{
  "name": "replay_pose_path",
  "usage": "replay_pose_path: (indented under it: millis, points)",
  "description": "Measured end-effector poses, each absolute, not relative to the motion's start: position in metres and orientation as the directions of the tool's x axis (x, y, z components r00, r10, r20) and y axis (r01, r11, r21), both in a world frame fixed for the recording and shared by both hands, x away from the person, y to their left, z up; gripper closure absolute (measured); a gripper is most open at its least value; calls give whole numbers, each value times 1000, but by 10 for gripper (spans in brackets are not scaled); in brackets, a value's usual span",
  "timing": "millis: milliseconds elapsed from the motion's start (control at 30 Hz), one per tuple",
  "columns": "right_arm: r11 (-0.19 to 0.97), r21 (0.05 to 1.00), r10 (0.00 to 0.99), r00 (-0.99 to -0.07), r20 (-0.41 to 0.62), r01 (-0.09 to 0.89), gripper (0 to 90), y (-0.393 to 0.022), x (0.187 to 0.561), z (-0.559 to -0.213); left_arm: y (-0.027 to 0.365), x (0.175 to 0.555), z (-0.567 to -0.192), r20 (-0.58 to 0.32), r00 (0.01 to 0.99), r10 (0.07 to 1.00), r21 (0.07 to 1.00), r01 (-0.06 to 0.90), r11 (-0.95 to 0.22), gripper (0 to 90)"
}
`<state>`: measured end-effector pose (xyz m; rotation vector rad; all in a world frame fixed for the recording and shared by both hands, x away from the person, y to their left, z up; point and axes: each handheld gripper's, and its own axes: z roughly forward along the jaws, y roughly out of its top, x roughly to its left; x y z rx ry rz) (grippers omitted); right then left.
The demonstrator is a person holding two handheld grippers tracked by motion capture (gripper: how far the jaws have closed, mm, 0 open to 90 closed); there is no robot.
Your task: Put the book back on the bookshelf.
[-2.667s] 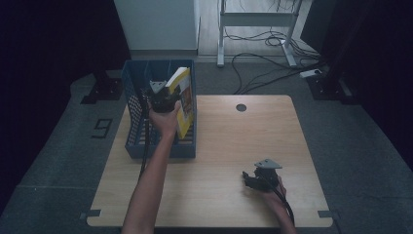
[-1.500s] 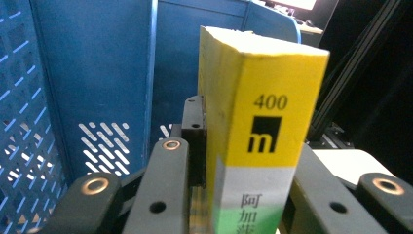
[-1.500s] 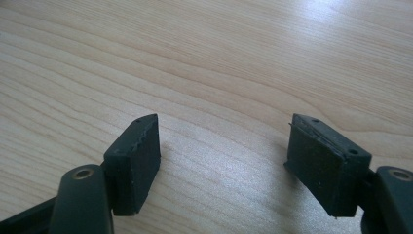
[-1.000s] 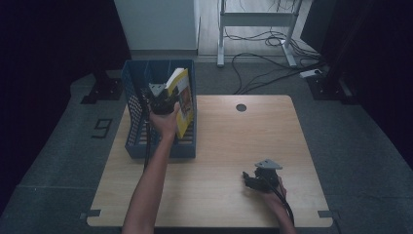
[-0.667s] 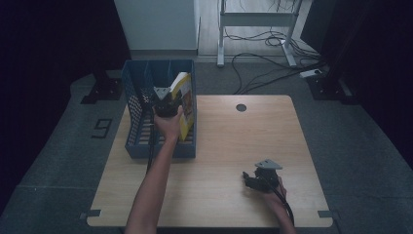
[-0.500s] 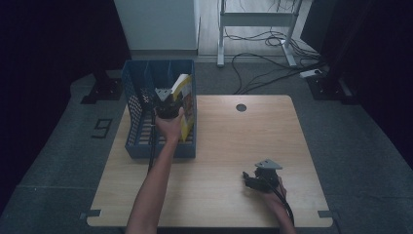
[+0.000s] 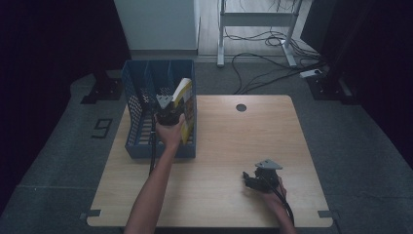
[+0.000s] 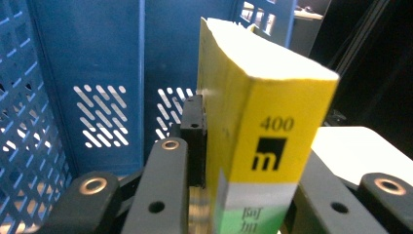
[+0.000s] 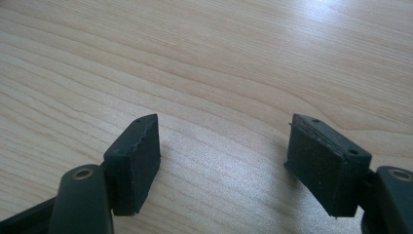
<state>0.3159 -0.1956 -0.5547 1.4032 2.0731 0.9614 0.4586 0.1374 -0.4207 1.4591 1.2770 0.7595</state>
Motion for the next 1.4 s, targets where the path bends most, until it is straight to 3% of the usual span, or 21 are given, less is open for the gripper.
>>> replay_pose_path:
  millis: [800,1400]
  points:
    - [236,757,928,-374,12,610,268,-196,316,-555,150,441,-423,-191,282,940,926,369,78,706]
    - [233,757,928,-372,13,610,267,-196,316,-555,151,449,-407,-144,307,941,921,389,14,601]
